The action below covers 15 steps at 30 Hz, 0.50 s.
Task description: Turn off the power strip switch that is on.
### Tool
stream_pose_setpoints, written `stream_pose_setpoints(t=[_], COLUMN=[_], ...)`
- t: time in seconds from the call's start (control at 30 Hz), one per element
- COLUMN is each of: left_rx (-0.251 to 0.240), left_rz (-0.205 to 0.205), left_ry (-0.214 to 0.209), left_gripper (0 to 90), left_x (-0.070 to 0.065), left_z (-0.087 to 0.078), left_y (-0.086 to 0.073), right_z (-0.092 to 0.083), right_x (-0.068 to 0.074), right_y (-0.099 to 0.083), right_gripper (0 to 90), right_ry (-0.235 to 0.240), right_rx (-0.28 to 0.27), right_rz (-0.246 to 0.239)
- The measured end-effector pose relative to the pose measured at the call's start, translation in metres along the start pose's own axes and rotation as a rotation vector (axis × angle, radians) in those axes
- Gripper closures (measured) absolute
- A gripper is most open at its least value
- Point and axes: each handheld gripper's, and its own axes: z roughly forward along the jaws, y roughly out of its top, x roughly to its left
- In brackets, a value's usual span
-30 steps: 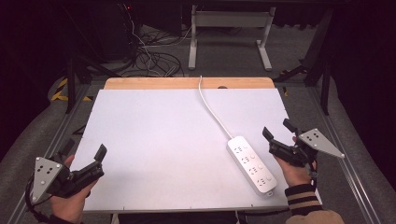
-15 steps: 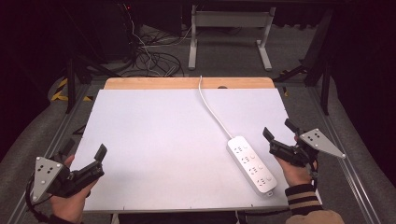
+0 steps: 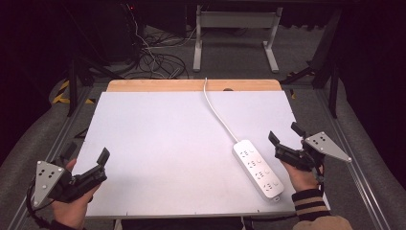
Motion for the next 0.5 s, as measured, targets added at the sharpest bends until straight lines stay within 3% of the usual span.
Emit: stream_pose_setpoints(t=[0.5], left_rx=[0.001], left_rz=[0.004], left_ry=[-0.005], left_gripper=[5.6], left_x=[-0.0010], left_z=[0.0011], left_y=[0.0001], right_z=[-0.0011], right_x=[0.0006], right_y=[-0.0013], right_gripper=[16.6], right_ry=[-0.004], right_rx=[0.009], right_rz=[-0.003])
